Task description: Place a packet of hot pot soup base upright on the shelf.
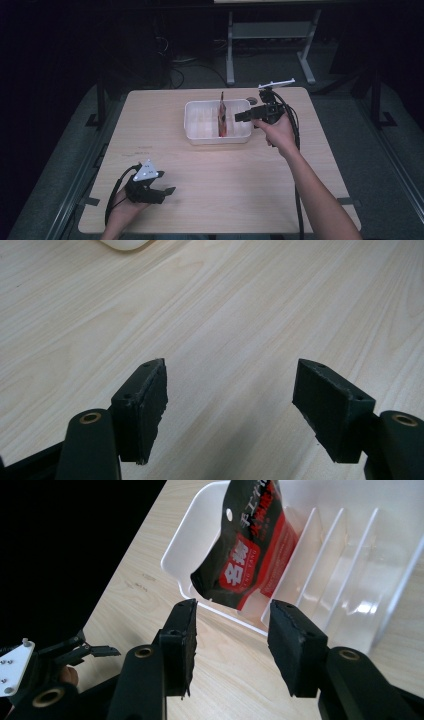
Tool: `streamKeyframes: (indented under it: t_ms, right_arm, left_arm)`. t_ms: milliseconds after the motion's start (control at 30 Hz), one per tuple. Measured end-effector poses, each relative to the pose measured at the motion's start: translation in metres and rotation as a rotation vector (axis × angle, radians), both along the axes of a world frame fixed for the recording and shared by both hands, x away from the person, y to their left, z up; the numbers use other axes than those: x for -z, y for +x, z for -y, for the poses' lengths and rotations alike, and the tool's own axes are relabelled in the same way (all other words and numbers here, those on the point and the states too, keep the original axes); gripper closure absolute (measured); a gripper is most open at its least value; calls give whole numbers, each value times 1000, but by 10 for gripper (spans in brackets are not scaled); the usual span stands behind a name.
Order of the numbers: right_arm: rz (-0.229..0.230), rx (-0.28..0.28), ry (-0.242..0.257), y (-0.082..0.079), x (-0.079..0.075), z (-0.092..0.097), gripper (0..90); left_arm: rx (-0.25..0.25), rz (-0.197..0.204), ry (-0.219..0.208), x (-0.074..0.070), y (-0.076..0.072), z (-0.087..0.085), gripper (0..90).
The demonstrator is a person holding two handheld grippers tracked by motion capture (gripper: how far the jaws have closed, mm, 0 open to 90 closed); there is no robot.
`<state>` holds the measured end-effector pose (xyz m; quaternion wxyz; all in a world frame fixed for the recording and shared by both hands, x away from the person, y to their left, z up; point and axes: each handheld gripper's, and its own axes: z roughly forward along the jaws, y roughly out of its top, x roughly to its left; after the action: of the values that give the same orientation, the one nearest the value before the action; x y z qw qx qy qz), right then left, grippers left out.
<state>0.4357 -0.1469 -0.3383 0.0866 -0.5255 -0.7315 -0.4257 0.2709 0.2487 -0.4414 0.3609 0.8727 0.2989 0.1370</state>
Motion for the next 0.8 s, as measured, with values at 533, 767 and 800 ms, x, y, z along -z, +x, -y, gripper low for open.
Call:
streamKeyframes:
  t_ms: [533, 767, 800]
  right_arm:
    - [15, -19, -1, -18, 10, 25, 499]
    - [19, -32, -8, -25, 14, 33, 489]
    - [19, -32, -7, -27, 15, 35, 488]
  left_arm:
    - [6, -3, 3, 1, 1, 2, 295]
    - [6, -8, 4, 2, 1, 2, 295]
    - [7, -8, 4, 2, 0, 2, 295]
